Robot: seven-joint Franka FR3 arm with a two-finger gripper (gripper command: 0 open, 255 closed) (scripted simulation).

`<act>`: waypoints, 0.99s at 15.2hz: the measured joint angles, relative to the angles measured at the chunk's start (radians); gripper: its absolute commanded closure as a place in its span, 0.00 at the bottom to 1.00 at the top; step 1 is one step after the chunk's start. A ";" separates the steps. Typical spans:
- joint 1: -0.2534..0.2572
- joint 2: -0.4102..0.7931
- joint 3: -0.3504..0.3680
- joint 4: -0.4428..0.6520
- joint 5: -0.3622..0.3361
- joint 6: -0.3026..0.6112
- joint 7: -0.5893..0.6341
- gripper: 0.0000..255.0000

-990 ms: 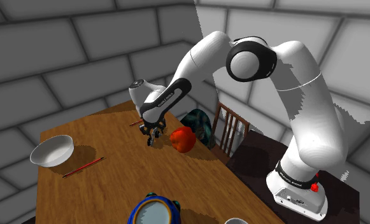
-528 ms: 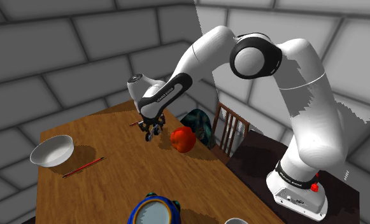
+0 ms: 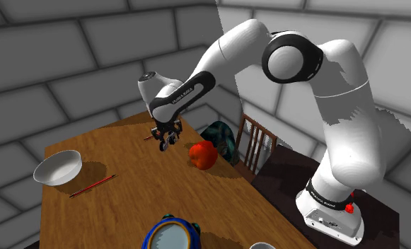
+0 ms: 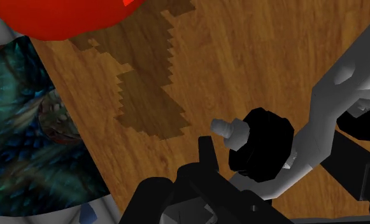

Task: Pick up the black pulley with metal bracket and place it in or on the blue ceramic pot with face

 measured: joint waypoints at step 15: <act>-0.010 -0.100 0.019 0.056 0.037 -0.151 -0.036 1.00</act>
